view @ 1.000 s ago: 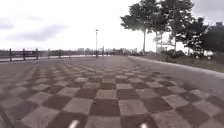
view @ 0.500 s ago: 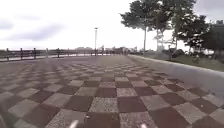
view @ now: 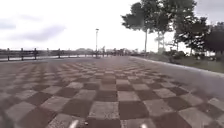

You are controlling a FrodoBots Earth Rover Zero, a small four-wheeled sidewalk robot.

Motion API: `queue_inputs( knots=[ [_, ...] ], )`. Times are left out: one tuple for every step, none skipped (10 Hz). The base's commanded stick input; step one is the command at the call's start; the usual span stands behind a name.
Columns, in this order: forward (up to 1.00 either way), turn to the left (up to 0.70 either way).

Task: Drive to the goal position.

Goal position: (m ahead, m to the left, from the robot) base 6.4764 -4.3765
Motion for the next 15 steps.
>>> queue_inputs(
  knots=[
    [0.70, 0.02],
    [0.70, 0.02],
    [0.70, 0.02],
    [0.70, 0.02],
    [0.70, 0.02],
    [0.70, 0.00],
    [0.70, 0.02],
    [0.70, 0.02],
    [0.70, 0.02],
    [0.70, 0.02],
    [0.70, 0.02],
    [0.70, 0.02],
    [0.70, 0.02],
    [0.70, 0.02],
    [0.70, 0.02]
  ],
)
